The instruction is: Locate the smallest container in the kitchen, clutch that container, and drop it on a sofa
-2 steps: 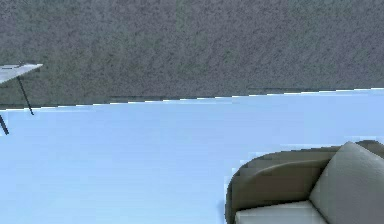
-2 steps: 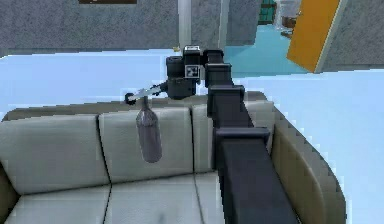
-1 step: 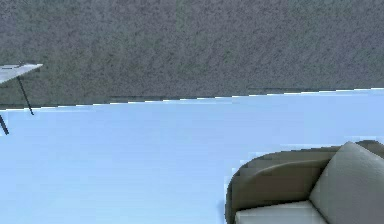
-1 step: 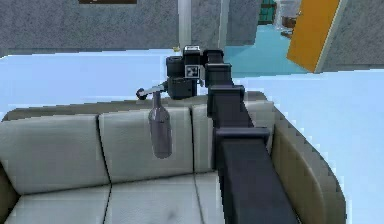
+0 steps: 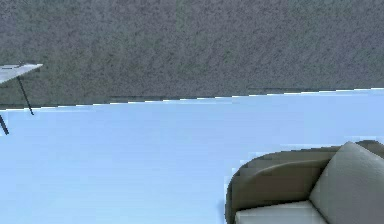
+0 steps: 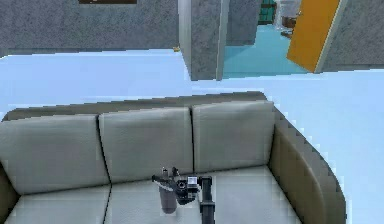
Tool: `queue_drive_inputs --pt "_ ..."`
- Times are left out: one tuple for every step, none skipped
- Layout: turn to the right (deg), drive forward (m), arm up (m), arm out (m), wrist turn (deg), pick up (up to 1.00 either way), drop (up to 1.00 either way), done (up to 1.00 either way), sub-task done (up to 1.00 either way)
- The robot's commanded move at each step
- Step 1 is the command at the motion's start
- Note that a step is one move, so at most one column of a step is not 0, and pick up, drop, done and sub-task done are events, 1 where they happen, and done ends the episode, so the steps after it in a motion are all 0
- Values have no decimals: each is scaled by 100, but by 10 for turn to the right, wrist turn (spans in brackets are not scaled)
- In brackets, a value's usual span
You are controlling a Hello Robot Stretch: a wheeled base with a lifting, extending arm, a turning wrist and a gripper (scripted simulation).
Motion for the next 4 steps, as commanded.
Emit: queue_drive_inputs --pt "0 0 -32 0 0 0 0 0 0" --pt "0 0 0 0 0 0 100 0 0" --pt "0 0 10 0 0 0 0 0 0" --pt "0 0 0 -8 0 0 0 0 0"
